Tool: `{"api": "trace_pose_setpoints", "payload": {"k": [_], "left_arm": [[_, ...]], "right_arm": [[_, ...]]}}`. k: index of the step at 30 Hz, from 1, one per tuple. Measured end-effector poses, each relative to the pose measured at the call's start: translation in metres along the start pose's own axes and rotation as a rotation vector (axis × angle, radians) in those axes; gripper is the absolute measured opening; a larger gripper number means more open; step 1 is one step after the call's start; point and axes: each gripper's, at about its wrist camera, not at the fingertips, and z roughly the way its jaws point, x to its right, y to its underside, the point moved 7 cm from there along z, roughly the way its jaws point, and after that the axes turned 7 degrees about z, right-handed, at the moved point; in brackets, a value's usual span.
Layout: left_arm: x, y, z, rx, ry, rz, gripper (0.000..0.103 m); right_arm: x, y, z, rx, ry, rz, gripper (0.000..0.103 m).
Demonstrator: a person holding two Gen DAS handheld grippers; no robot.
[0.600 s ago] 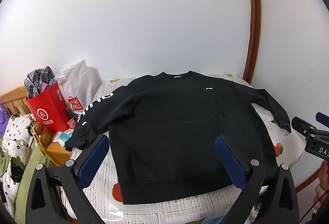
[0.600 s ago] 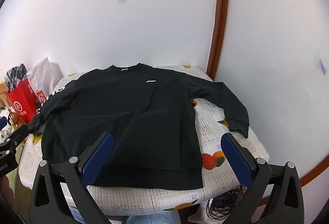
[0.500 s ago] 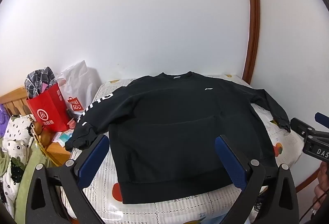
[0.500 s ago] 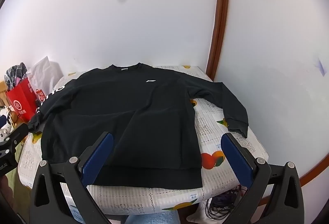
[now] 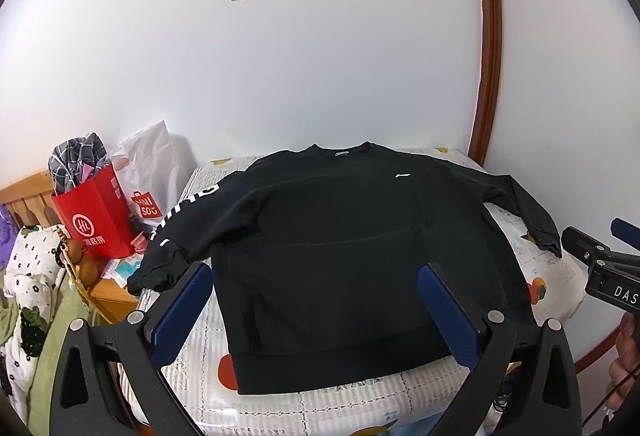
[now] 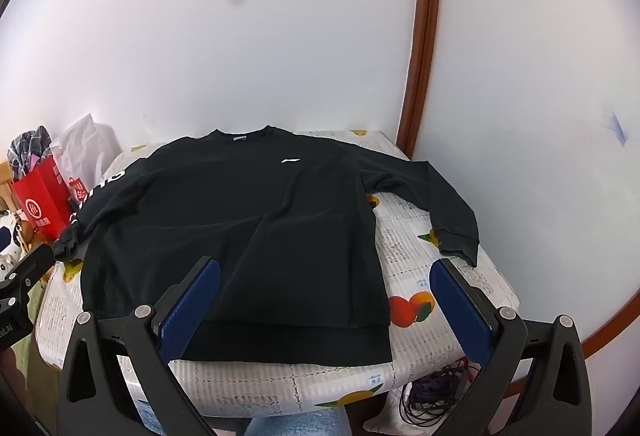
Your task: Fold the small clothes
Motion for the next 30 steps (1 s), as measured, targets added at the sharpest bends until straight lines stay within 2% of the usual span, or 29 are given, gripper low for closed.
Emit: {"api": "trace_pose_setpoints", "payload": {"k": [30], "left_arm": [[-0.0089,0.0037,-0.0009,-0.001,0.003,-0.012,0.103]], "right_arm": [[-0.0009,-0.0006,-0.0014,0.011,0.022,-0.011,0.103]]}}
